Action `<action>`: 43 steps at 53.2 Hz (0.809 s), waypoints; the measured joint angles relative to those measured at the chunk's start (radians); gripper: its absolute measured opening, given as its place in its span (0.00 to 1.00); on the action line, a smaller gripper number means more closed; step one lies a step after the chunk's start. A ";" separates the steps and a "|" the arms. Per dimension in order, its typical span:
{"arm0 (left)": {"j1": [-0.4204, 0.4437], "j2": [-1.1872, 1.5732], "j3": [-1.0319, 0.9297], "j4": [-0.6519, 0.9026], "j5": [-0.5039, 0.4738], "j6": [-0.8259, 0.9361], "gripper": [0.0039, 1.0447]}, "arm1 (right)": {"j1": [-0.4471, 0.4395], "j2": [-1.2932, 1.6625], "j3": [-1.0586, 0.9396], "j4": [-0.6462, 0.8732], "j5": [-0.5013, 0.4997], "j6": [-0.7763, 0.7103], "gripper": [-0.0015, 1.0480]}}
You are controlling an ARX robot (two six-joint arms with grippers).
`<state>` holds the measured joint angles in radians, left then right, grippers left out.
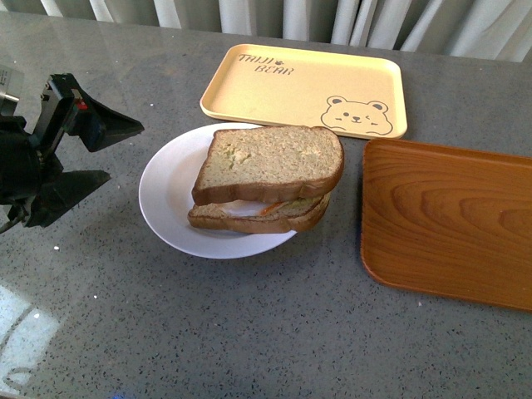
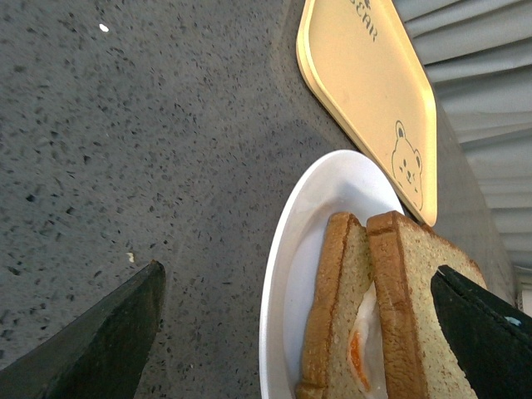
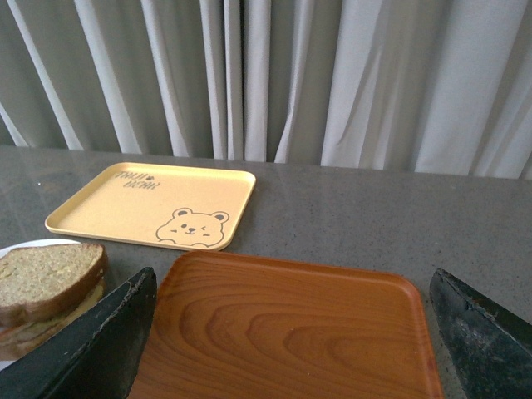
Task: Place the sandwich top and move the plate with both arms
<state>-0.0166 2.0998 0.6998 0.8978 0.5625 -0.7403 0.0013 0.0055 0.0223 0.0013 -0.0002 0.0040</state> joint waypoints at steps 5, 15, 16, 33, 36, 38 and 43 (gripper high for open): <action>-0.037 0.014 0.003 0.001 0.017 -0.009 0.92 | 0.000 0.000 0.000 0.000 0.000 0.000 0.91; -0.082 0.037 0.012 0.003 0.029 -0.028 0.92 | 0.000 0.000 0.000 0.000 0.000 0.000 0.91; -0.084 0.041 0.013 0.007 0.031 -0.033 0.92 | 0.000 0.000 0.000 0.000 0.000 0.000 0.91; -0.106 0.077 0.024 0.059 0.038 -0.100 0.92 | 0.000 0.000 0.000 0.000 0.000 0.000 0.91; -0.109 0.082 0.024 0.061 0.040 -0.106 0.92 | 0.000 0.000 0.000 0.000 0.000 0.000 0.91; -0.110 0.087 0.024 0.064 0.040 -0.115 0.92 | 0.000 0.000 0.000 0.000 0.000 0.000 0.91; -0.111 0.097 0.024 0.069 0.041 -0.130 0.92 | 0.000 0.000 0.000 0.000 0.000 0.000 0.91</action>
<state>-0.1276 2.1963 0.7242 0.9672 0.6037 -0.8700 0.0013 0.0055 0.0219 0.0013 -0.0002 0.0040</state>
